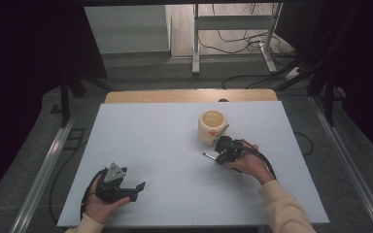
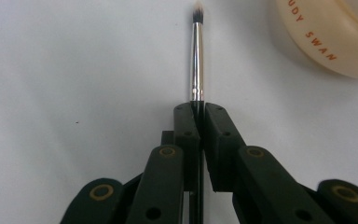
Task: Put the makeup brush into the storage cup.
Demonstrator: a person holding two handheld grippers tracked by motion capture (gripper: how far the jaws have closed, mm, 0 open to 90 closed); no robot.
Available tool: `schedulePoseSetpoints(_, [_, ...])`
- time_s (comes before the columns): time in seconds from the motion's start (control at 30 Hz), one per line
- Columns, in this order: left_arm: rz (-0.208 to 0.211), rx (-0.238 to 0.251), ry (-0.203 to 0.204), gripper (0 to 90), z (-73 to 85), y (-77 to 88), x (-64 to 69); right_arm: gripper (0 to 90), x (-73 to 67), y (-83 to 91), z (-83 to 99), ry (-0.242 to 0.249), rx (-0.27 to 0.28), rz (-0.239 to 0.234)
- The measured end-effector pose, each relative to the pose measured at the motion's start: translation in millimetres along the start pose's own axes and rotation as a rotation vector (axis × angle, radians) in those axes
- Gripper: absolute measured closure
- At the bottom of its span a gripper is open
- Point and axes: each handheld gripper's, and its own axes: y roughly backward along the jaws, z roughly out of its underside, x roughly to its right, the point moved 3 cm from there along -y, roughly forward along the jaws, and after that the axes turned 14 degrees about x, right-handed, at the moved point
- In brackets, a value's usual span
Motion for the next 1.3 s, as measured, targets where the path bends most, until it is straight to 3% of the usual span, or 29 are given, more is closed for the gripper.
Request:
schedulePoseSetpoints(0.2, [-0.001,0.002,0.000,13.7,-0.2,0.3,-0.3,83.7,1.4,4.7,-0.1,0.007,0.007,0.009])
schedulePoseSetpoints(0.73, [-0.005,-0.001,-0.003,13.8,0.4,0.1,-0.5,83.7,5.6,40.1,-8.8,-0.038,0.149,0.020])
schedulePoseSetpoints(1.0, [-0.006,0.000,-0.001,13.8,0.3,0.2,-0.8,83.7,7.3,54.9,-8.9,-0.065,0.204,0.019])
schedulePoseSetpoints(1.3, [-0.005,0.001,0.000,13.8,0.1,0.3,-0.4,83.7,3.8,63.8,-9.4,-0.056,0.239,0.020])
